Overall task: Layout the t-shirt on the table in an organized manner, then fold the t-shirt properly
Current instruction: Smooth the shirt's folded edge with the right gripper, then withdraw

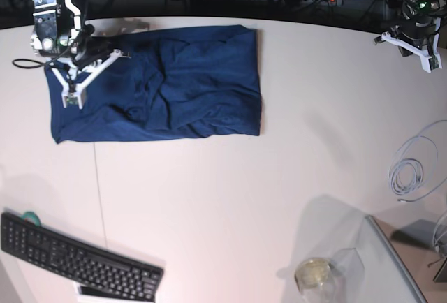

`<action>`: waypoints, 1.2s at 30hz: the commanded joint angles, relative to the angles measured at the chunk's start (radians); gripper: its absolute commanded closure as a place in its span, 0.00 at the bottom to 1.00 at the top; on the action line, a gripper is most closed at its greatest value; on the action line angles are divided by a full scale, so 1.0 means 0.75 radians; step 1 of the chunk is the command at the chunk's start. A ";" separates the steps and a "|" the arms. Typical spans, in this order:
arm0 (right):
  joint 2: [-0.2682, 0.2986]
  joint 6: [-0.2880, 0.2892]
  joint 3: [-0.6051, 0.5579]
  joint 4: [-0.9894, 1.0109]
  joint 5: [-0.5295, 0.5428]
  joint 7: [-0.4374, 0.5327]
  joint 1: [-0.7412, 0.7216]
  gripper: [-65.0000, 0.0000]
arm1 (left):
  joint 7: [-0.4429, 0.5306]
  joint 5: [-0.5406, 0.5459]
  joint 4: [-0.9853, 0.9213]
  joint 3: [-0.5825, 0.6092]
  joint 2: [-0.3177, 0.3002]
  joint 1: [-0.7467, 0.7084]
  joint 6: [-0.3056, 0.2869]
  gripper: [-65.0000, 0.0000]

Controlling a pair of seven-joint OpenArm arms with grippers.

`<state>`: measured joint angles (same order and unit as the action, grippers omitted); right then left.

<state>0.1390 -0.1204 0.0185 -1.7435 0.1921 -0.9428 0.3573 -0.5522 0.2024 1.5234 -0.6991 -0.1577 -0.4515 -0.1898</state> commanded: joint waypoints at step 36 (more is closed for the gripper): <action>-0.039 -0.064 -0.048 0.053 0.009 0.047 -0.038 0.98 | 0.025 -0.009 -0.003 -0.008 -0.020 0.032 0.004 1.00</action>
<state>0.1116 -0.1688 -0.0151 -1.6806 0.1902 -0.9188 0.3344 -0.5491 0.1940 1.5101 -0.6987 -0.1558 -0.4183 -0.1902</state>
